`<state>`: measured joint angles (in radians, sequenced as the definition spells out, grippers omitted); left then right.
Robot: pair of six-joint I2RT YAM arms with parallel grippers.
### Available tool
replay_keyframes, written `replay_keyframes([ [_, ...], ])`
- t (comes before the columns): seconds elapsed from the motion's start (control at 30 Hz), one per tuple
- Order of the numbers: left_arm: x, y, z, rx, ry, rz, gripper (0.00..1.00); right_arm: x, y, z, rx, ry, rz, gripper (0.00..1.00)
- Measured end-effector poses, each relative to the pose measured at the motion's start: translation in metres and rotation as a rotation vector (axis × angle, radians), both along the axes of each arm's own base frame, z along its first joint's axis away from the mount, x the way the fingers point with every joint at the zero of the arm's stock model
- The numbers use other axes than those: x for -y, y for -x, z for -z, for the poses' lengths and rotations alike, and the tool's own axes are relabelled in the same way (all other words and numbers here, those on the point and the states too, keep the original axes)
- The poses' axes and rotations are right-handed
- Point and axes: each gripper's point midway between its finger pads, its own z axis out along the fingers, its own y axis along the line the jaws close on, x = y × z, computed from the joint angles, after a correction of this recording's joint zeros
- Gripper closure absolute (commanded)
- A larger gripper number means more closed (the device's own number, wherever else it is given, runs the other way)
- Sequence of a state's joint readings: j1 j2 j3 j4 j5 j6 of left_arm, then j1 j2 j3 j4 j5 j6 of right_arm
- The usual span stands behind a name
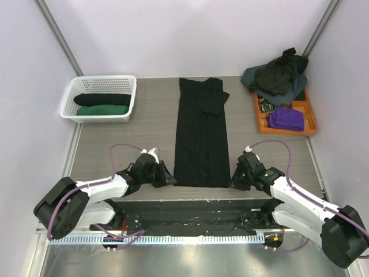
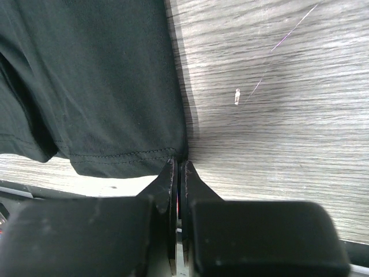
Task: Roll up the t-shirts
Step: Roll the T-shirt to the center of the board.
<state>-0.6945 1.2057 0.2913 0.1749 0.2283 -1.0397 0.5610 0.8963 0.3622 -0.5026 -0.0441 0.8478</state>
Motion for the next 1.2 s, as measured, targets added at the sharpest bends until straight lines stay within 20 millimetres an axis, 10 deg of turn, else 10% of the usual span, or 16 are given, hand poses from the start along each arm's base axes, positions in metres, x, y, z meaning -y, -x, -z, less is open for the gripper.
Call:
replay_keyframes([
  [0.13,-0.002,0.004,0.004,-0.011,-0.021,0.002,1.0,0.0,0.0,-0.001,0.003,-0.004,0.0,0.99],
  [1.2,0.019,-0.018,-0.038,-0.026,0.091,-0.011,1.0,-0.017,-0.022,-0.05,0.033,-0.017,-0.054,0.99],
])
